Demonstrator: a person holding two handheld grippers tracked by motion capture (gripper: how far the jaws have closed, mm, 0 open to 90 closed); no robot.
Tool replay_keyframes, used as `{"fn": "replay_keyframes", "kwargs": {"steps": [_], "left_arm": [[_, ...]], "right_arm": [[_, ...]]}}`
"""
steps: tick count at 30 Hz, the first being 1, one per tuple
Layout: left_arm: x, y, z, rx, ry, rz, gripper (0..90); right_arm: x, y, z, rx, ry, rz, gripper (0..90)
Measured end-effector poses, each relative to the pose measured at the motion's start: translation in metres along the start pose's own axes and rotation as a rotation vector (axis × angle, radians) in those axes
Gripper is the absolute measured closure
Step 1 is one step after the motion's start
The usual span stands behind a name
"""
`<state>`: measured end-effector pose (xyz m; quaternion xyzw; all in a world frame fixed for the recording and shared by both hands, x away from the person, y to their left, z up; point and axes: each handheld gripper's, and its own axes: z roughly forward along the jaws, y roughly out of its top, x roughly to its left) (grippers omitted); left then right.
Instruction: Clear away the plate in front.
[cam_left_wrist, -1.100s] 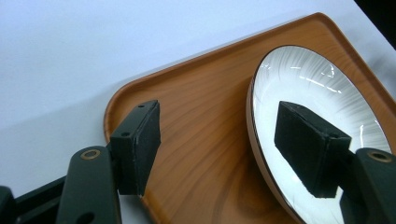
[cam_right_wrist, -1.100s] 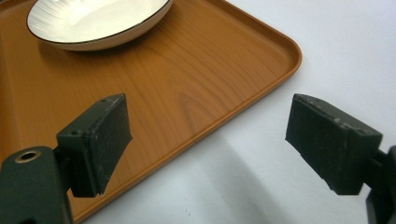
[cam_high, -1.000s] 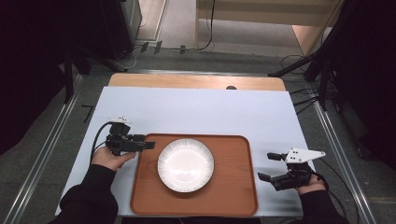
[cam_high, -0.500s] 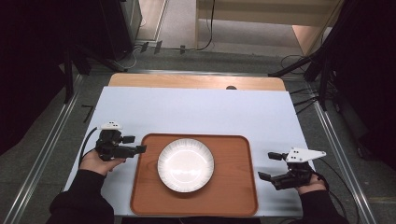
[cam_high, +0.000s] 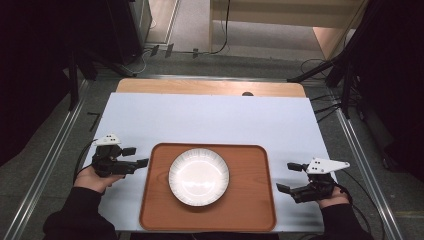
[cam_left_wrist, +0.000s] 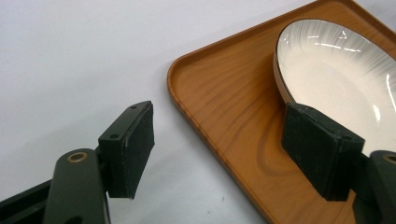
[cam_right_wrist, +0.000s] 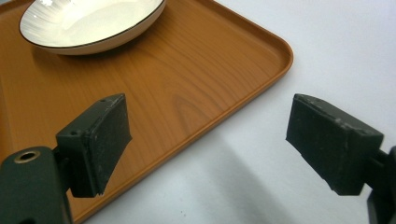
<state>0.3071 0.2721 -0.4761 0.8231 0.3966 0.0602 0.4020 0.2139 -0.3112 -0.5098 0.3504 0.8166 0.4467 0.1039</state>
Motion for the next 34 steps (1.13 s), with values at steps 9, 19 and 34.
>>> {"fn": "replay_keyframes", "kwargs": {"steps": [9, 19, 34], "left_arm": [[0.003, -0.009, -0.007, 0.009, 0.014, 0.037, 26.0], [0.005, -0.018, -0.010, 0.032, 0.023, 0.074, 25.8], [0.010, -0.022, -0.013, 0.019, 0.030, 0.049, 25.5]], "right_arm": [[0.000, 0.000, 0.000, -0.006, -0.003, 0.007, 14.1], [-0.001, 0.000, 0.000, -0.007, -0.011, 0.017, 14.0], [-0.001, 0.000, 0.000, 0.004, -0.014, 0.015, 14.1]]}}
